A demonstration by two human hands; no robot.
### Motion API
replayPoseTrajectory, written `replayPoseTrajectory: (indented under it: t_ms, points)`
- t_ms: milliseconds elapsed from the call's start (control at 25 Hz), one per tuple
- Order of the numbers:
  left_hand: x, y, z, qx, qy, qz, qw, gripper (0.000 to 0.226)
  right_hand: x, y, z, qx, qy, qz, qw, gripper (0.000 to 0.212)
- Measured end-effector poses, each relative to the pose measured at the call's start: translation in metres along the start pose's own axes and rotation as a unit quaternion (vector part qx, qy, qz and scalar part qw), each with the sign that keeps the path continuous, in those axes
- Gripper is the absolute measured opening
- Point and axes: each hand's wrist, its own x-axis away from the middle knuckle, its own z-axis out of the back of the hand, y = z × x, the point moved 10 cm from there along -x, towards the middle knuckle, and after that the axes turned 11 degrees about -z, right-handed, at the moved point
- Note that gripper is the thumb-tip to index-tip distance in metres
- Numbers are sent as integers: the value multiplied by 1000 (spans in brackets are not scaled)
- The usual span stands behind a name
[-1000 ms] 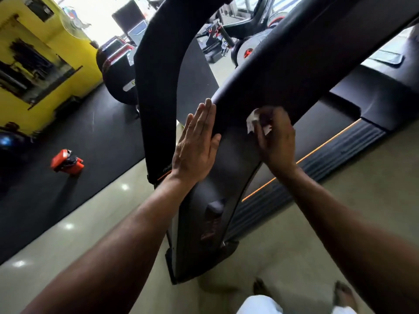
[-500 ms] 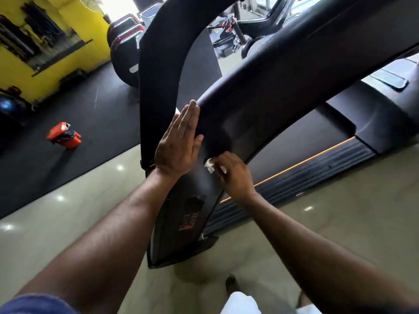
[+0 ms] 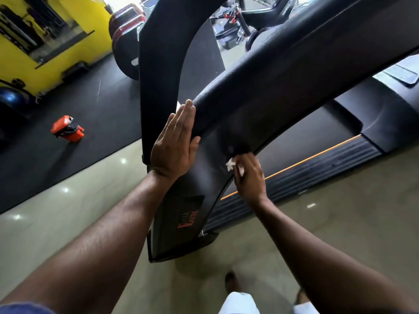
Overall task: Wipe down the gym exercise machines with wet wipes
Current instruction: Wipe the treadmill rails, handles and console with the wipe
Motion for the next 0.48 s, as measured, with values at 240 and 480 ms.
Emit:
replayPoseTrajectory:
  t_ms: [240,480]
  points:
    - [1,0,2,5,7,0,1000,58,-1,5,3,-58,5,-65,996,7]
    - [0,0,2,3,4,3,1000,58,11,-15,-28,-139,20,-139,980,13]
